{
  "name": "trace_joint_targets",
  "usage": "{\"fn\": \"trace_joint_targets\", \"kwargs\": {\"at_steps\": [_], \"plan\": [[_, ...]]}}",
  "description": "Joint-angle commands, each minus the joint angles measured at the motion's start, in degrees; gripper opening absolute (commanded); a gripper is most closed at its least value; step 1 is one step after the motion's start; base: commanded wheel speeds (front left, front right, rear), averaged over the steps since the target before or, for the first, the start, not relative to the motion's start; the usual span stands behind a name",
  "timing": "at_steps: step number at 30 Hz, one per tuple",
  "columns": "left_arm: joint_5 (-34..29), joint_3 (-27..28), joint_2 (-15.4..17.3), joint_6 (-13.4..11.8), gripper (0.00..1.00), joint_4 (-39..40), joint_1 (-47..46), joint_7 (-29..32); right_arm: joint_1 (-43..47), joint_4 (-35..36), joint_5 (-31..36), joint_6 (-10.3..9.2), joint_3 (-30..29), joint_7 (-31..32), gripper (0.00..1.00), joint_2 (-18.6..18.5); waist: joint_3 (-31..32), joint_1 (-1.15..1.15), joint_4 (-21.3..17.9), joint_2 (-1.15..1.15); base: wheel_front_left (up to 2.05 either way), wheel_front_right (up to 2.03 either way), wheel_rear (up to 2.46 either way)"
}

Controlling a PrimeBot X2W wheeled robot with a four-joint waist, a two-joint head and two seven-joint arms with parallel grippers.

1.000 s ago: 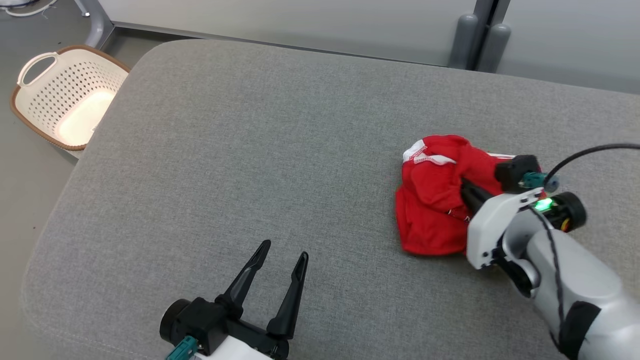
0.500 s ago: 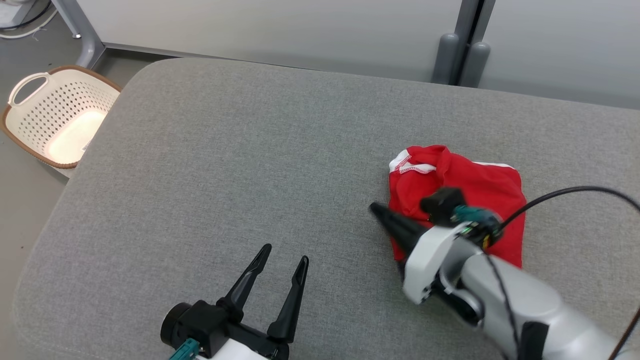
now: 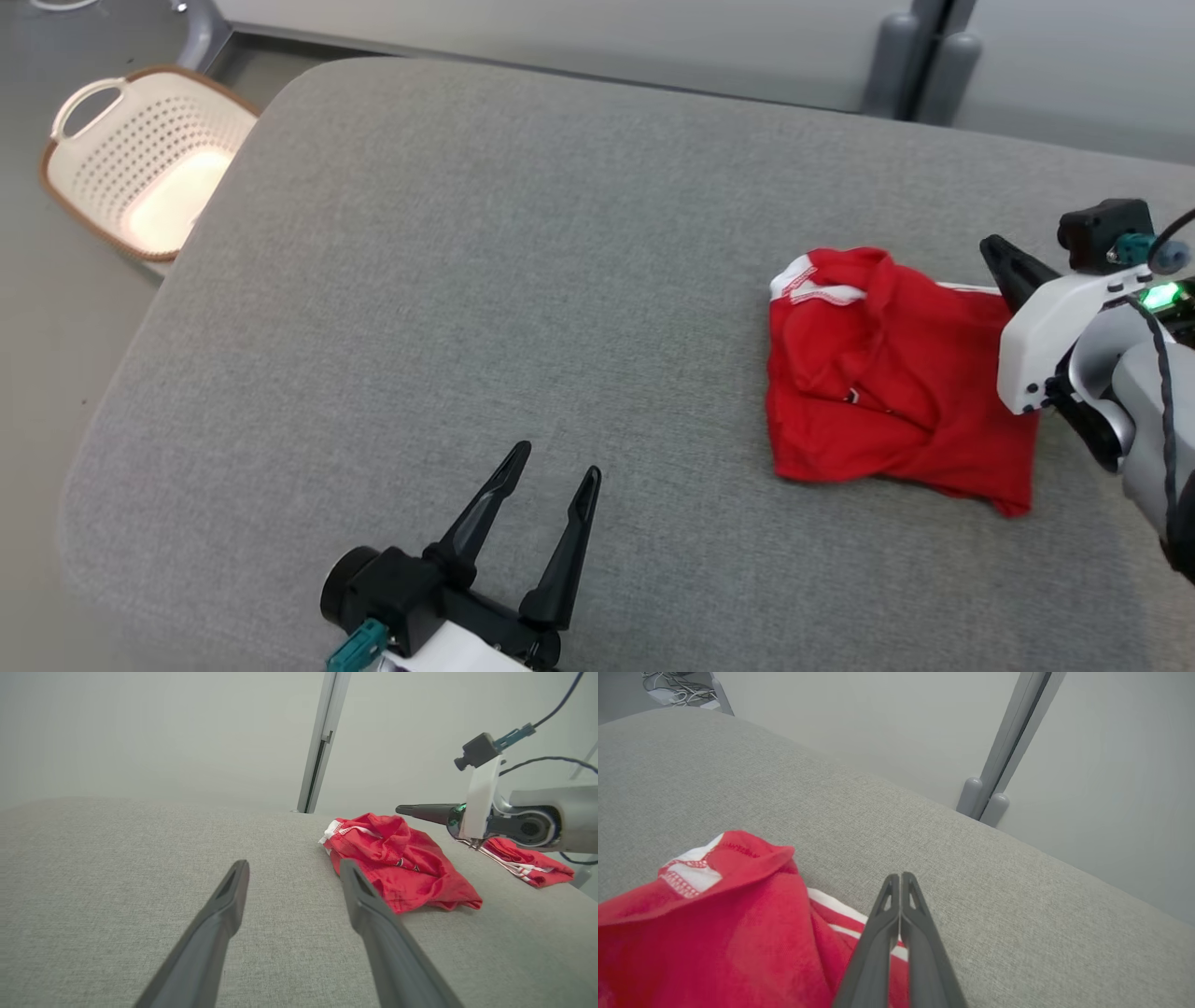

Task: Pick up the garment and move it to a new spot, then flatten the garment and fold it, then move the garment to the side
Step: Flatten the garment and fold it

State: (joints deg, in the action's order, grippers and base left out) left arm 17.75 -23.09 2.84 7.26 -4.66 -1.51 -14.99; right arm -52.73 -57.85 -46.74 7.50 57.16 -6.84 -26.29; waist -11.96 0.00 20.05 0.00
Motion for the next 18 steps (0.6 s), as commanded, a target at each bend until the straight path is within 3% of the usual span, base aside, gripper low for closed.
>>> {"fn": "trace_joint_targets", "kwargs": {"at_steps": [1,9,13,18], "plan": [[0.57,-0.32,0.15,0.27,1.0,-0.26,-1.45,-0.24,-1.12,0.59,-0.58,-0.03,1.08,1.62,0.0,-0.77,-2.52,0.0,2.38,0.0,0.0,0.0,0.0],[1.3,-0.97,0.16,0.31,1.0,-0.97,-2.94,-0.24,-0.85,7.5,-4.88,-0.03,7.67,8.07,0.0,-3.38,-3.7,0.0,3.4,0.0,0.0,0.0,0.0],[1.27,-0.33,0.13,0.31,1.0,-0.97,-2.99,-0.24,-0.04,13.03,-7.57,-0.03,11.48,7.6,0.0,-3.48,-3.04,0.0,2.02,0.0,0.0,0.0,0.0],[0.45,-0.6,0.17,0.26,1.0,-0.77,-3.12,-0.24,0.69,16.93,-8.27,-0.03,14.71,5.15,0.0,-0.96,-1.75,0.0,0.27,0.0,0.0,0.0,0.0]]}}
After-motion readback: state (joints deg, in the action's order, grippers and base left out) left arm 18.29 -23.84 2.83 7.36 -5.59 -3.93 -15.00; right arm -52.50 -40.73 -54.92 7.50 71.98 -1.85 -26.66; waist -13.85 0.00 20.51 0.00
